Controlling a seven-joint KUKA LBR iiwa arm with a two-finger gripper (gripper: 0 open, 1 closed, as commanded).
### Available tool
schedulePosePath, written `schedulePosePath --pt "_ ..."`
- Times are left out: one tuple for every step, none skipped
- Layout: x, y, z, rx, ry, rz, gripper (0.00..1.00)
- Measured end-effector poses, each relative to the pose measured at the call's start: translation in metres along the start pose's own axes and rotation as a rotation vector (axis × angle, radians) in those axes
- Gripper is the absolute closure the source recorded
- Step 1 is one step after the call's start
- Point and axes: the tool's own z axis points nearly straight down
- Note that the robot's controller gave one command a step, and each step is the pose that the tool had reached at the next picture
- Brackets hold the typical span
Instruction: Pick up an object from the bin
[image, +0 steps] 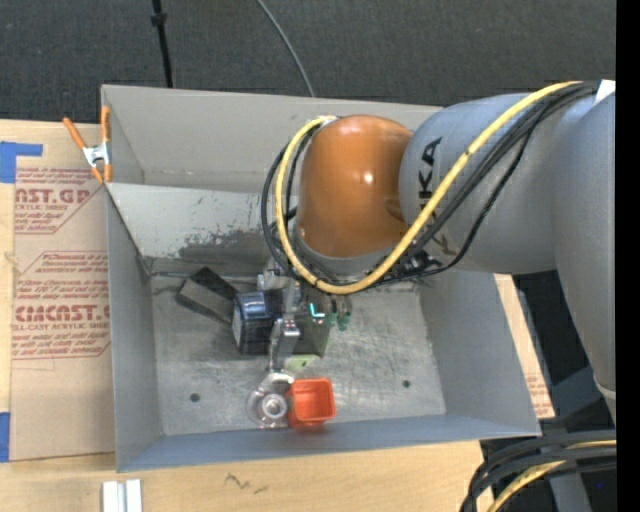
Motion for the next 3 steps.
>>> schedulePosePath --pt "-0.002 -0.001 -0.004 -0.001 -0.008 0.001 0.00" --pt "-0.044 0.003 0.091 -0.018 -0.036 -0.055 1.00" --pt "-0.044 0.003 0.091 -0.019 -0.037 -0.055 1.00"
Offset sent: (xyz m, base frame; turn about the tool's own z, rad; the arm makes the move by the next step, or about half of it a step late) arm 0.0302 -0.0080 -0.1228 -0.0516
